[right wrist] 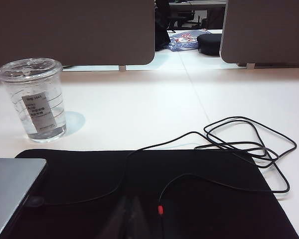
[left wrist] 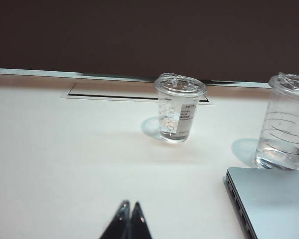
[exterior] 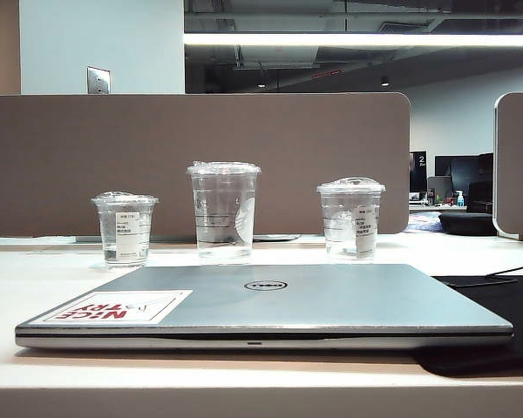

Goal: Pick up the coffee cup on the middle and place it on the left side of the laptop.

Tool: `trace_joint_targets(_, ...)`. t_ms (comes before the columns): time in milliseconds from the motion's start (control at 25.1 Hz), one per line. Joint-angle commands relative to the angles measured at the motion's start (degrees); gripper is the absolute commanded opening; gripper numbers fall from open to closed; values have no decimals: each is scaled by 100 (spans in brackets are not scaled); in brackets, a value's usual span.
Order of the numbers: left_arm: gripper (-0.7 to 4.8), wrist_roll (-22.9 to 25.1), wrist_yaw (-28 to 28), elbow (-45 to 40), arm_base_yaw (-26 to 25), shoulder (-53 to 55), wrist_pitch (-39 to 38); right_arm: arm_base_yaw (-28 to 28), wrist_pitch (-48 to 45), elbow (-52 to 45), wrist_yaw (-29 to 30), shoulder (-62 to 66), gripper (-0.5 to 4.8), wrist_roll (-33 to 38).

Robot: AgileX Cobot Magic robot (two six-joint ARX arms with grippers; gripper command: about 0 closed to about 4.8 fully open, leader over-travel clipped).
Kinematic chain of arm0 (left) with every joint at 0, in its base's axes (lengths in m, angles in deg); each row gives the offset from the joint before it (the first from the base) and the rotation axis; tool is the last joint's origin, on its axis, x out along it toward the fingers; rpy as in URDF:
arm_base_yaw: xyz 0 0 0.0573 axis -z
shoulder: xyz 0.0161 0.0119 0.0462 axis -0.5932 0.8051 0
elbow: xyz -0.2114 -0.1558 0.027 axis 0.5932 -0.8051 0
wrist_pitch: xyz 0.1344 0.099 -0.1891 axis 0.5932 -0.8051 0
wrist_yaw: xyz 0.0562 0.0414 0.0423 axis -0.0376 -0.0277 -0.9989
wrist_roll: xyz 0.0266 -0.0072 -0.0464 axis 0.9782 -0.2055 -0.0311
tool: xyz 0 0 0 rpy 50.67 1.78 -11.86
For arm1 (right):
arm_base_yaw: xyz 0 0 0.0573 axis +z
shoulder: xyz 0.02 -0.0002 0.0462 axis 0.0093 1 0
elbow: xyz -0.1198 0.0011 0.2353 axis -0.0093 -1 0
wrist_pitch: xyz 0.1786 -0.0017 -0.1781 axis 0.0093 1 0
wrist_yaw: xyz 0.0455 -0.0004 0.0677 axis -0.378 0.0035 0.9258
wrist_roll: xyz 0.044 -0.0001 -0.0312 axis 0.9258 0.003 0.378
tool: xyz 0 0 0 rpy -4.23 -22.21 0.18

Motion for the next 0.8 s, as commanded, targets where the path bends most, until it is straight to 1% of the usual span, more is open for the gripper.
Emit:
trace_joint_targets(40,-3,-13,22,17,-9,0,68,9,-98,-22,-4,-9,-5,9)
trace_joint_targets(358,-3,-13,22,17,-7,0,68,28,-98,-22,-4,17,-5,9)
trace_joint_targets(438,-3,-15,24,17,-7,0,72,188,-103,-22,-22,109,-5,9)
trace_joint_targets(597,-3,-22,24,17,-7,0,74,704,-103,-22,-22,442,-5,9)
trace_joint_targets(637,-3,-85,37,17,-7,0,76,1012,-101,-22,-15,640,-5,9)
trace_joint_targets(677,-2,-520,179,17,-7,0,81,1272,-101,-22,-11,813,-5,9)
trace_joint_targets(717,-2,-826,350,17,-7,0,155,1414,-101,-22,-2,907,-5,9)
trace_joint_targets(796,-2,-1067,876,17,-7,2,330,1626,-103,-22,-4,1027,-5,9)
